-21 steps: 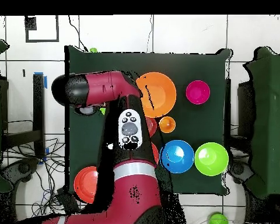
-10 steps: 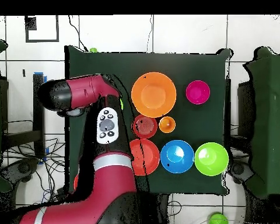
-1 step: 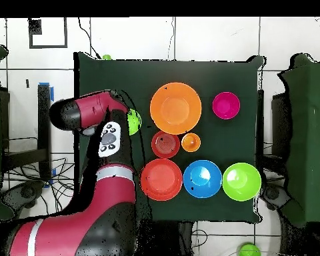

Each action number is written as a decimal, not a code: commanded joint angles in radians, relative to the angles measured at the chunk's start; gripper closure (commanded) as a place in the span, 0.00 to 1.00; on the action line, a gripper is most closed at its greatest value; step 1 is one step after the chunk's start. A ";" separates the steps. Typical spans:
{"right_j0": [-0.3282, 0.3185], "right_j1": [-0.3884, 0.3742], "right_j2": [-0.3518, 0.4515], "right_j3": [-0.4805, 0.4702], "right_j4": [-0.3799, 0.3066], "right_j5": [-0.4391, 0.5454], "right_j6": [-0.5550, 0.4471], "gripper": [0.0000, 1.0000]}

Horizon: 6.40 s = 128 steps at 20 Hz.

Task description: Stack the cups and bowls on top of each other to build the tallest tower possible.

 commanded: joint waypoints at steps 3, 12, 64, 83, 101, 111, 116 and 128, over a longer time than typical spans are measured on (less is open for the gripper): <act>0.007 0.010 -0.077 -0.104 -0.113 0.023 0.024 0.00; -0.019 -0.029 -0.054 -0.092 -0.072 0.063 -0.008 0.00; -0.160 -0.156 0.059 0.166 -0.080 -0.049 -0.087 0.00; -0.184 -0.050 0.090 0.119 -0.067 -0.097 -0.046 0.00; -0.162 -0.066 0.106 0.107 -0.026 -0.017 0.007 0.00; -0.140 -0.071 0.087 0.080 -0.029 0.015 0.015 0.00; -0.140 -0.071 0.090 0.071 -0.019 0.037 0.017 0.00; -0.148 -0.038 0.094 0.104 -0.041 -0.044 0.013 0.00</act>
